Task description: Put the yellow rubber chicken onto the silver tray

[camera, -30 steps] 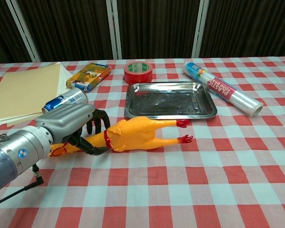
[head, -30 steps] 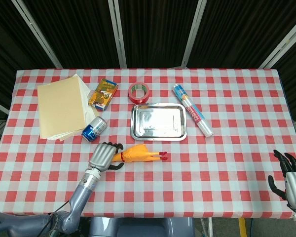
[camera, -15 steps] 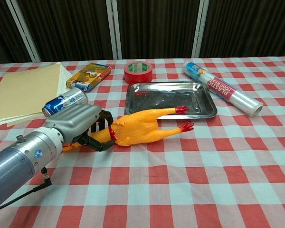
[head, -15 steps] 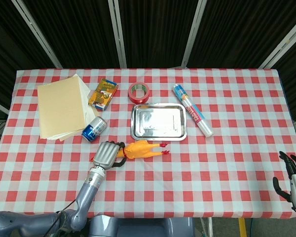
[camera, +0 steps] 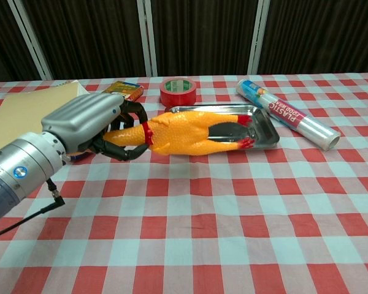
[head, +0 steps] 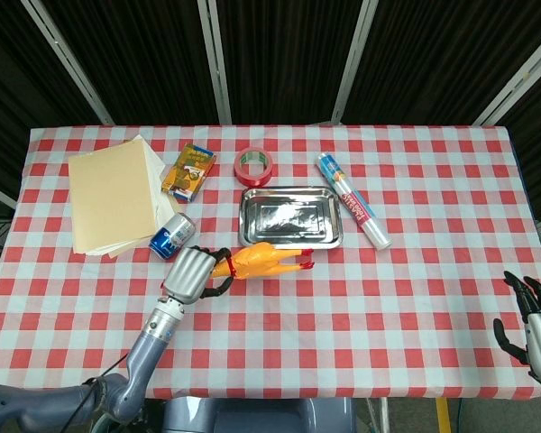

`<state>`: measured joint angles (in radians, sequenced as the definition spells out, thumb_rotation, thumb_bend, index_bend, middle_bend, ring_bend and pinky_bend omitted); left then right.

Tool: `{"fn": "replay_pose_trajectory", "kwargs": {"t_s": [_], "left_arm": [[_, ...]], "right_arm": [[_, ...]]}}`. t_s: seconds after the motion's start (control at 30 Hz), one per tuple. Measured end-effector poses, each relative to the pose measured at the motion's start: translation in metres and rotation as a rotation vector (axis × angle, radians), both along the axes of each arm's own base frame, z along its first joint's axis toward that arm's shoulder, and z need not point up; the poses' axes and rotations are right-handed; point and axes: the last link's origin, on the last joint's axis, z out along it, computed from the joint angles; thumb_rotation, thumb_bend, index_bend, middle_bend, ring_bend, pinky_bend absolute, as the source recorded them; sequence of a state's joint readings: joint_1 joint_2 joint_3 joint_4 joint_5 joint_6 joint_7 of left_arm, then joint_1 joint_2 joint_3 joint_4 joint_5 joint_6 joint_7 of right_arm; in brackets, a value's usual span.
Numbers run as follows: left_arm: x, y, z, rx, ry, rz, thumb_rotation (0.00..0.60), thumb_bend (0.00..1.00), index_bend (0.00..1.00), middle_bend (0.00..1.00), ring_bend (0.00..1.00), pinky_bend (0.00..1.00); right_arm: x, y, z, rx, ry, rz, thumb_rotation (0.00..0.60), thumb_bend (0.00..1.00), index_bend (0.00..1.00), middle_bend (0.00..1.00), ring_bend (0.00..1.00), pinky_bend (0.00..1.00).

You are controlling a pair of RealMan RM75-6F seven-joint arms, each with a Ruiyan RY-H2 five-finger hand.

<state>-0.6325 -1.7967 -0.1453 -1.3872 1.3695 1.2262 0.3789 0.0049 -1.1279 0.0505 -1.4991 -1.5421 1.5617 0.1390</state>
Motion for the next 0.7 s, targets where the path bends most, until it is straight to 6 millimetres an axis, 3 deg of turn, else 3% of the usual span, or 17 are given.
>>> {"fn": "replay_pose_trajectory", "kwargs": {"t_s": [0.43,0.7], "left_arm": [[0.025,0.004,0.046,0.030,0.037,-0.264,0.600,0.71,0.63,0.71,0.64,0.65],[0.068,0.006,0.051,-0.006,0.104,-0.408,0.600,0.71,0.63,0.71,0.64,0.67]], "right_arm": [[0.031,-0.021,0.001,0.063,-0.073,0.134,0.600,0.45,0.10,0.21,0.12,0.16],[0.079,-0.057,-0.012,0.296,-0.236,0.252,0.600,0.35,0.10,0.21,0.13,0.16]]}}
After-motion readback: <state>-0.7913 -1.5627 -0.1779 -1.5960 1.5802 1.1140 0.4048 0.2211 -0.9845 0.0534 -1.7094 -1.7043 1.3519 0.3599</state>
